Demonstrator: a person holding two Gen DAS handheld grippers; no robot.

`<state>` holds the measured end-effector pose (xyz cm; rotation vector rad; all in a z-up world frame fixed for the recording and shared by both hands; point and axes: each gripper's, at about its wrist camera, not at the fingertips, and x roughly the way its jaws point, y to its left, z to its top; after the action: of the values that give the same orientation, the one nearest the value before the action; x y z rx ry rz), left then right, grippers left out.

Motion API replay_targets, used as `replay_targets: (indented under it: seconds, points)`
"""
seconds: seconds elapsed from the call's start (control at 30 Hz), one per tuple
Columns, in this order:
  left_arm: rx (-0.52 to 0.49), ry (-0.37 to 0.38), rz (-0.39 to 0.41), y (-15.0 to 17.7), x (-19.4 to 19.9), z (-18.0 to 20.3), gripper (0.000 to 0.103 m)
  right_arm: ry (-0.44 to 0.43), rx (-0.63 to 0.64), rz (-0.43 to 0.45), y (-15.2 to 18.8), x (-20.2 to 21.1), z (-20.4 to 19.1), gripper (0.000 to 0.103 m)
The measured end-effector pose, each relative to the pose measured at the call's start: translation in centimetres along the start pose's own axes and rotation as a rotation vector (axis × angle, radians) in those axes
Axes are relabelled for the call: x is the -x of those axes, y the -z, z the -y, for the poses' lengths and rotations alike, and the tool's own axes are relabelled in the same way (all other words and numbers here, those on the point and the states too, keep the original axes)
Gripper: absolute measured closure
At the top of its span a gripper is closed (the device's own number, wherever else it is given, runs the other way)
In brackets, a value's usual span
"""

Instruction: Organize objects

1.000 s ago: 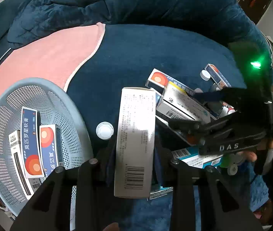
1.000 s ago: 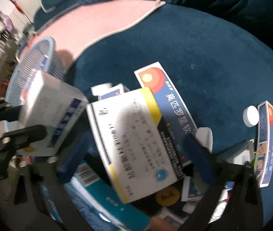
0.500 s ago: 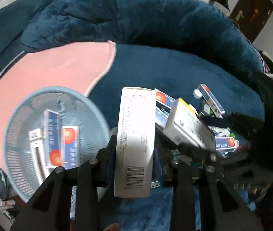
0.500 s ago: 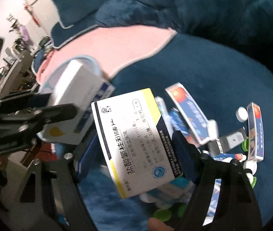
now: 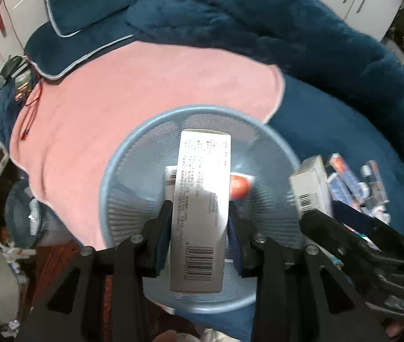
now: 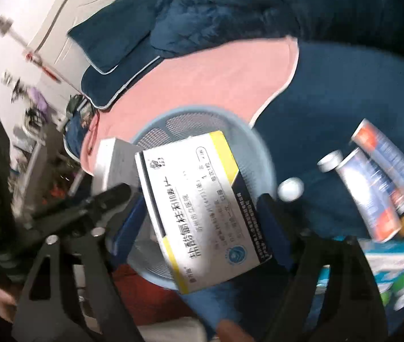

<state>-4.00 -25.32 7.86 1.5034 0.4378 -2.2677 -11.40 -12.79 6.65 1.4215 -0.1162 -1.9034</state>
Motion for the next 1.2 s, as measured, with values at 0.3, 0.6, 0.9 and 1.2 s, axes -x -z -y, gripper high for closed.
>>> replay_targets:
  seconds: [0.3, 0.6, 0.9, 1.2]
  points:
    - [-0.051, -0.026, 0.038, 0.0, 0.3, 0.4, 0.009, 0.055, -0.011, 0.067, 1.2, 2.6, 2.5, 0.000]
    - [-0.112, 0.098, 0.013, 0.3, 0.1, 3.8, 0.008, 0.237, -0.019, 0.024, 2.6, 4.9, 9.1, 0.000]
    - [-0.209, 0.129, -0.003, 0.8, -1.1, 8.2, 0.008, 0.369, 0.035, -0.062, 0.0, 1.1, 14.5, 0.001]
    - [-0.298, 0.197, -0.024, 2.0, -2.7, 12.5, 0.008, 0.432, 0.120, -0.105, 0.4, -0.7, 15.5, 0.061]
